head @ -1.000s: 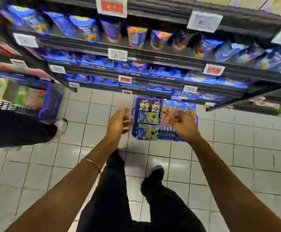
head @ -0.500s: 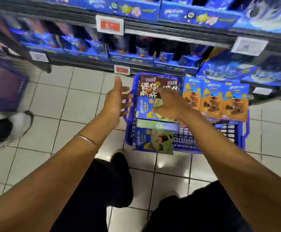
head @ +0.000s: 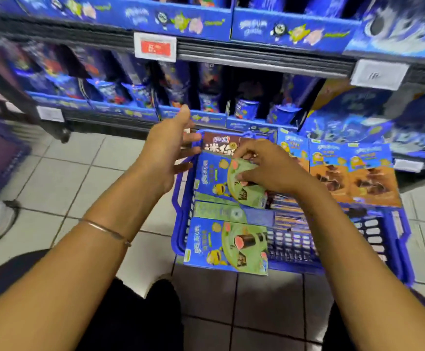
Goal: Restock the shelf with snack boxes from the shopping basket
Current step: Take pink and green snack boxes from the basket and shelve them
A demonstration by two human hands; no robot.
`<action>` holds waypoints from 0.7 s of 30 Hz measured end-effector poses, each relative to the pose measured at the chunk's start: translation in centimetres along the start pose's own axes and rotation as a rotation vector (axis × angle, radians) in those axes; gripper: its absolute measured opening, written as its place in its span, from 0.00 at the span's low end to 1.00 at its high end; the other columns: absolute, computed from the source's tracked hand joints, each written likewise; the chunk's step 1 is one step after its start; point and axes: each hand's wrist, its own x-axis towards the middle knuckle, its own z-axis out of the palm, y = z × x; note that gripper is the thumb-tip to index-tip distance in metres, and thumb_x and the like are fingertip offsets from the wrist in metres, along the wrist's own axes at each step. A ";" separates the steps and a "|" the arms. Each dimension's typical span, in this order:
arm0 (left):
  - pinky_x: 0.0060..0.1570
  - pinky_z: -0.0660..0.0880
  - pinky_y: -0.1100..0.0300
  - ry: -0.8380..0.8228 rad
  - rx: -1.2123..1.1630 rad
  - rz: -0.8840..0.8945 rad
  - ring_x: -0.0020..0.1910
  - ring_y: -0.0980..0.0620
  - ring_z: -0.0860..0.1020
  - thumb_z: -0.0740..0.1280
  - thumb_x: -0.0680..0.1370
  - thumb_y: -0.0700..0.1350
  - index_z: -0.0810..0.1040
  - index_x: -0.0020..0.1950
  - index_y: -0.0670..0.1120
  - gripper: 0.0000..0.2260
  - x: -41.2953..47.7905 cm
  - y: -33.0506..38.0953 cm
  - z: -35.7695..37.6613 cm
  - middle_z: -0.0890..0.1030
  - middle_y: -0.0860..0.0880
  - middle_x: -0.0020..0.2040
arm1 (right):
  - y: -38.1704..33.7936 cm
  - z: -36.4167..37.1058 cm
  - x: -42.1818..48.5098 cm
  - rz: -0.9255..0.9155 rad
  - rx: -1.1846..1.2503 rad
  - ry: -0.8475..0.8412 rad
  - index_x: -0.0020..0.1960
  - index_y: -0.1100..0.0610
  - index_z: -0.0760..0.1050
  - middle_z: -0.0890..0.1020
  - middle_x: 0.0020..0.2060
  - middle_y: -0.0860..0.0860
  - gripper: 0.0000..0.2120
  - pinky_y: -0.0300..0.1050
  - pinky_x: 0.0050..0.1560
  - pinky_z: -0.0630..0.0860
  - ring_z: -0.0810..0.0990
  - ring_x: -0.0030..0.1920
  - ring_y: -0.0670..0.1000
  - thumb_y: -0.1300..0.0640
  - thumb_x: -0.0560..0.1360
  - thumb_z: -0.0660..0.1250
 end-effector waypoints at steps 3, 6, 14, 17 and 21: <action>0.45 0.72 0.55 0.038 -0.087 -0.029 0.48 0.49 0.79 0.63 0.83 0.64 0.77 0.49 0.52 0.17 -0.6 -0.6 0.4 0.82 0.51 0.48 | 0.4 -0.5 -0.7 0.024 0.208 0.120 0.51 0.54 0.83 0.84 0.46 0.54 0.10 0.55 0.49 0.82 0.85 0.47 0.55 0.62 0.71 0.78; 0.39 0.73 0.58 0.020 -0.173 -0.004 0.38 0.53 0.78 0.64 0.83 0.64 0.77 0.47 0.51 0.17 -1.3 -1.4 1.2 0.81 0.54 0.33 | 0.2 -0.5 -1.8 0.028 0.444 0.277 0.52 0.57 0.82 0.85 0.41 0.48 0.08 0.44 0.42 0.80 0.85 0.40 0.49 0.64 0.74 0.75; 0.55 0.83 0.45 -0.165 -0.310 0.069 0.56 0.41 0.86 0.67 0.84 0.54 0.82 0.68 0.45 0.18 -2.8 -4.2 3.3 0.88 0.44 0.58 | -3.4 1.9 -4.6 0.052 0.644 0.382 0.53 0.52 0.82 0.86 0.46 0.46 0.08 0.37 0.39 0.79 0.85 0.43 0.45 0.57 0.75 0.75; 0.45 0.86 0.48 -0.133 -0.344 0.056 0.49 0.42 0.88 0.70 0.82 0.51 0.84 0.62 0.44 0.14 -2.3 -4.0 2.8 0.89 0.43 0.53 | -3.8 4.3 -5.8 0.061 0.622 0.482 0.56 0.50 0.80 0.84 0.48 0.49 0.08 0.35 0.41 0.78 0.83 0.43 0.42 0.51 0.78 0.72; 0.39 0.85 0.52 -0.094 -0.359 0.051 0.45 0.44 0.88 0.71 0.82 0.50 0.84 0.61 0.43 0.13 -1.6 -3.3 1.9 0.89 0.44 0.51 | -1.1 6.5 -8.8 0.197 0.520 0.689 0.52 0.51 0.75 0.79 0.44 0.56 0.12 0.31 0.39 0.72 0.77 0.41 0.47 0.43 0.78 0.68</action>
